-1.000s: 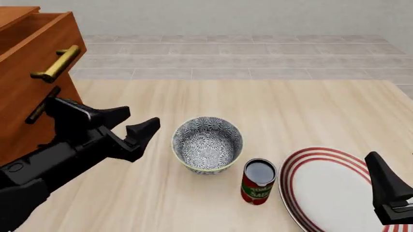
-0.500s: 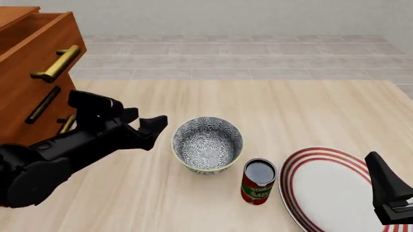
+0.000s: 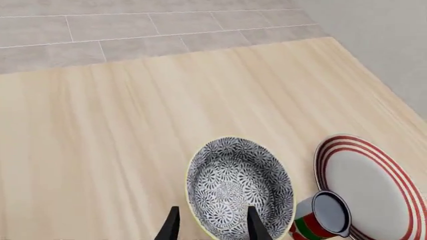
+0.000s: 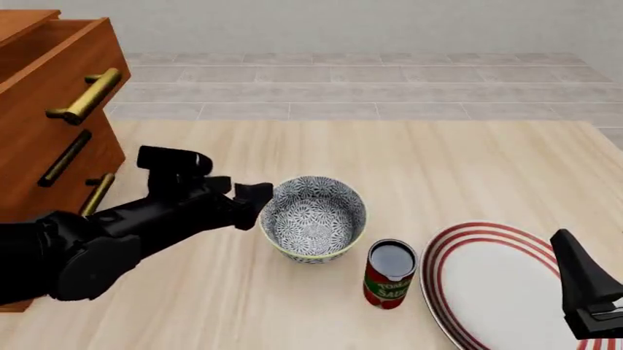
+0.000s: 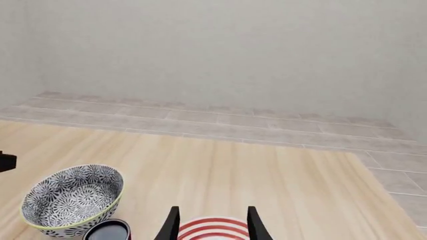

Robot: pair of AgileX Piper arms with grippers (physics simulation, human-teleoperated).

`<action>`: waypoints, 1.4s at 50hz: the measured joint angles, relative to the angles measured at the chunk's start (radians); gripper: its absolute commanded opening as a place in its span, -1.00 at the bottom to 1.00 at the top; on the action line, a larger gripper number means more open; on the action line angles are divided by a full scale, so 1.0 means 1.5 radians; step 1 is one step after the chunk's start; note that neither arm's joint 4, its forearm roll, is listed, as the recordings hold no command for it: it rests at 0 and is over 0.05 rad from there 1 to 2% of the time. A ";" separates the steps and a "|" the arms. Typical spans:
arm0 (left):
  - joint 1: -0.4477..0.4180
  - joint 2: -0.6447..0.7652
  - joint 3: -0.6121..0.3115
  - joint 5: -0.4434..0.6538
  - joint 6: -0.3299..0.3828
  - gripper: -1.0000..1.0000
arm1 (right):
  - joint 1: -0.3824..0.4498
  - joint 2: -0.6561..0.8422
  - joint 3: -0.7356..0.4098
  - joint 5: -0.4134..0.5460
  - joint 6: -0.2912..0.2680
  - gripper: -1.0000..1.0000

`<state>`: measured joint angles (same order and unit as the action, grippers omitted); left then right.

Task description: Put the bowl on top of the cabinet.

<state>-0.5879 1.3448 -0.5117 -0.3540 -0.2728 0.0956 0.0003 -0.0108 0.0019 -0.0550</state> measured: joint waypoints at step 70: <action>0.006 0.257 -0.017 -0.156 -0.083 1.00 | 0.003 0.000 0.003 0.001 -0.009 1.00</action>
<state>-0.5788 1.7305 -0.5367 -0.5880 -0.3973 0.0999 0.0003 -0.0067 0.0041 -0.0687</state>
